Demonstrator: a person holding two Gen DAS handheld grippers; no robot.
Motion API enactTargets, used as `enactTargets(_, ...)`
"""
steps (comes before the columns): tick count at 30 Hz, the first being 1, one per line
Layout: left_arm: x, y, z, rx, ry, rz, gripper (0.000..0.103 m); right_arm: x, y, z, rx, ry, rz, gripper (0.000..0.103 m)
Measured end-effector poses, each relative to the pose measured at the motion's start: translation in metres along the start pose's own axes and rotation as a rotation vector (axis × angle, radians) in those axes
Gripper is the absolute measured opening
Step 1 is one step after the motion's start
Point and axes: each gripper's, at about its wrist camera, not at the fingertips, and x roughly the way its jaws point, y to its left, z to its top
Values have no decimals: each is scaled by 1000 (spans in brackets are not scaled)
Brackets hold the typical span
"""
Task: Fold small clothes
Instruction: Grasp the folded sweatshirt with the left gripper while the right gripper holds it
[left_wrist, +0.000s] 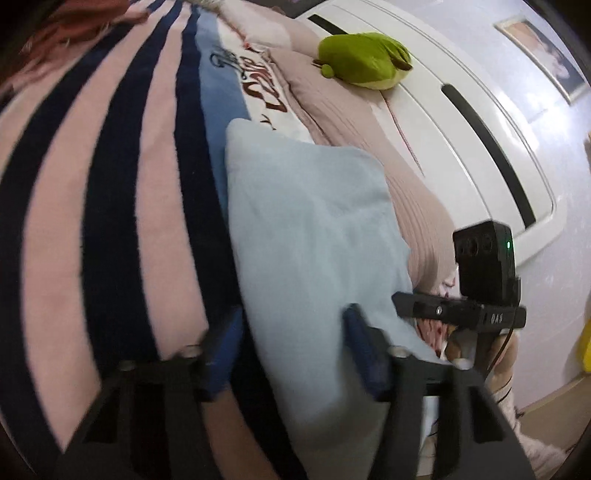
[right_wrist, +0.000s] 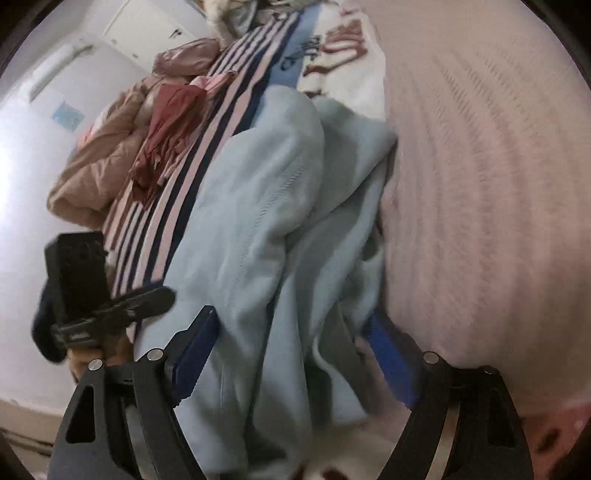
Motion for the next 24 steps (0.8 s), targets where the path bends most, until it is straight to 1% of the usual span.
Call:
enactTargets(1,3,2,2,-14,2,-17,28,2,1,1,8,-10,-1,78)
enactTargets(2,5,2,4,-19,2,-24,20,3,1,0,9,-19,2,77)
enactTargets(3,6,0,5,-17,5,-22,17,5,2,-3,11,-24,8,70)
enactTargets(4,7,-3,5,-5,4,-8,16,8,1,-4,23,-15,40,52)
enactTargets(5,6,-6,4,6,2,7,14,15,-1,-6,51,11,89,46)
enactTargets(6,5,-9,4,9,-4,16,12,19,-2,-6,74,20,110,43)
enactTargets(7,2,-12,4,15,-16,23,12,19,-2,-6,70,10,115,38)
enactTargets(10,-18,-29,7,61,-65,32,11,12,8,-6,46,-37,148,28)
enactTargets(12,-40,-45,11,106,-97,56,11,2,22,-5,1,-75,178,27)
enactTargets(14,-61,-58,12,151,-127,86,11,-8,36,-2,-19,-97,215,26)
enactTargets(16,-95,-76,16,192,-170,114,11,-21,61,1,-66,-136,249,26)
enactTargets(18,-124,-86,14,221,-204,148,11,-30,83,3,-99,-167,276,26)
enactTargets(21,-175,-97,11,258,-255,214,11,-41,128,7,-176,-214,323,26)
enactTargets(22,-195,-102,9,269,-278,246,11,-45,149,8,-210,-228,344,26)
enactTargets(24,-229,-108,4,274,-315,294,11,-49,173,9,-239,-235,384,26)
